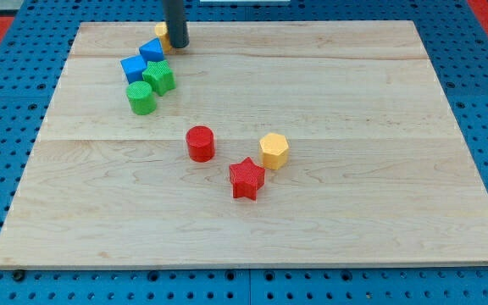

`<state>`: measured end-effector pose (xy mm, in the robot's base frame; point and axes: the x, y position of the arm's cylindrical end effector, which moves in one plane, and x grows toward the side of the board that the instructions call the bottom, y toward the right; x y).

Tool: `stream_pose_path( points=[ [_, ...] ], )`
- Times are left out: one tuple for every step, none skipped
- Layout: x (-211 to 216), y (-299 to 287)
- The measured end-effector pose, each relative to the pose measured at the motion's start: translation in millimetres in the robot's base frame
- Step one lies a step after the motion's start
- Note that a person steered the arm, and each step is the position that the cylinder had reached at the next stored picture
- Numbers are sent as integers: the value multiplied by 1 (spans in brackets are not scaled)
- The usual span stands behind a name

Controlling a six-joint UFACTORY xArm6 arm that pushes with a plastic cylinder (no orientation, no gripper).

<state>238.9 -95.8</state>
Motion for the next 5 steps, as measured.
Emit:
stream_pose_path(
  points=[
    [-28,-27],
    [-41,-74],
    [-41,-66],
    [-41,-29],
    [-23,-33]
  ],
)
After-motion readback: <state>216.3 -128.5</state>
